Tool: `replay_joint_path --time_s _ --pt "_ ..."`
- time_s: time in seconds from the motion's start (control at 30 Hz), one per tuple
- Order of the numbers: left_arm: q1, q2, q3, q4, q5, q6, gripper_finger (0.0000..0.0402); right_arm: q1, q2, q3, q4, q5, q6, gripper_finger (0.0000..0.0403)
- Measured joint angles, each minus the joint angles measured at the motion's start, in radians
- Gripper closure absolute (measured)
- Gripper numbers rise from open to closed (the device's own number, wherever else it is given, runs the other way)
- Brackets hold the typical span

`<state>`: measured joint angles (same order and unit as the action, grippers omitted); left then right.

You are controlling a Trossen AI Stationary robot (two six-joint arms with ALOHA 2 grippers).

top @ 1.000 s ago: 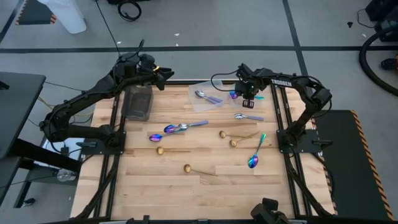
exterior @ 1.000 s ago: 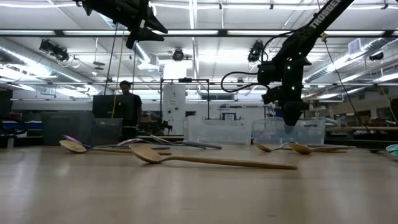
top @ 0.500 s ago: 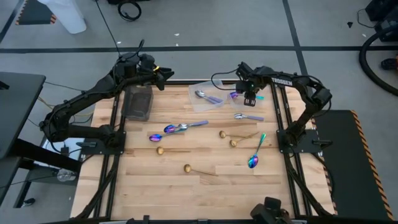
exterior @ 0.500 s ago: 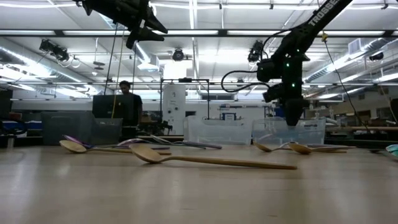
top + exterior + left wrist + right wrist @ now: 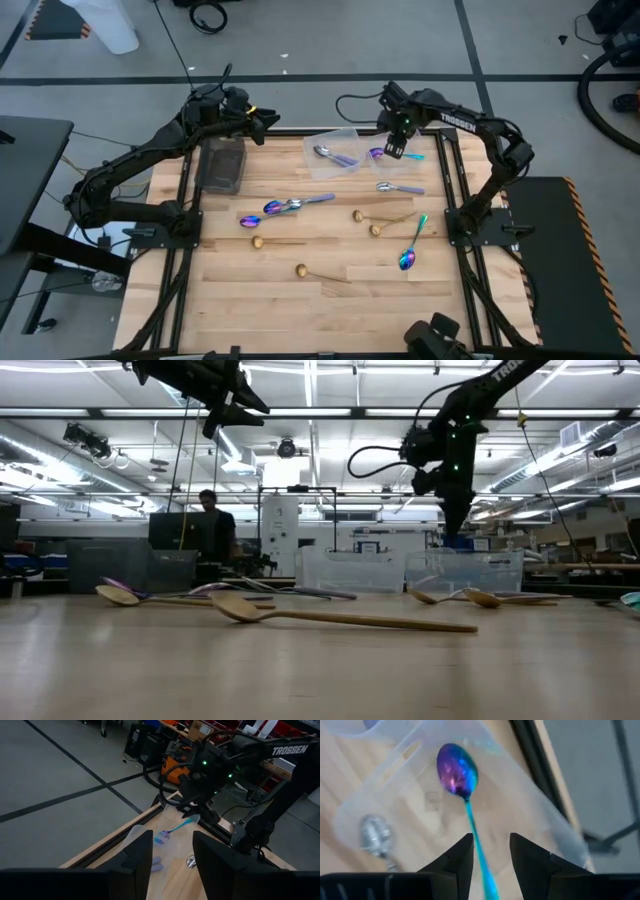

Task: Sort silverware by color (type)
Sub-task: Put the purple spoon into the left transparent bin

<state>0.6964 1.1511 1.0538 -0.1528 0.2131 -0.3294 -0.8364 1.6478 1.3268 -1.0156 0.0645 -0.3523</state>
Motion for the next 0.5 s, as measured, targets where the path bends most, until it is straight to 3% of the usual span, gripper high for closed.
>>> replay_joint_path --time_s 0.13,0.5 --pt "0.000 0.000 0.000 0.000 0.000 0.000 0.0253 0.003 0.000 0.030 -0.052 -0.031 0.064 0.0266" --pt "0.000 0.000 0.000 0.000 0.000 0.000 0.0253 0.001 0.000 0.047 -0.019 -0.061 -0.055 0.0266"
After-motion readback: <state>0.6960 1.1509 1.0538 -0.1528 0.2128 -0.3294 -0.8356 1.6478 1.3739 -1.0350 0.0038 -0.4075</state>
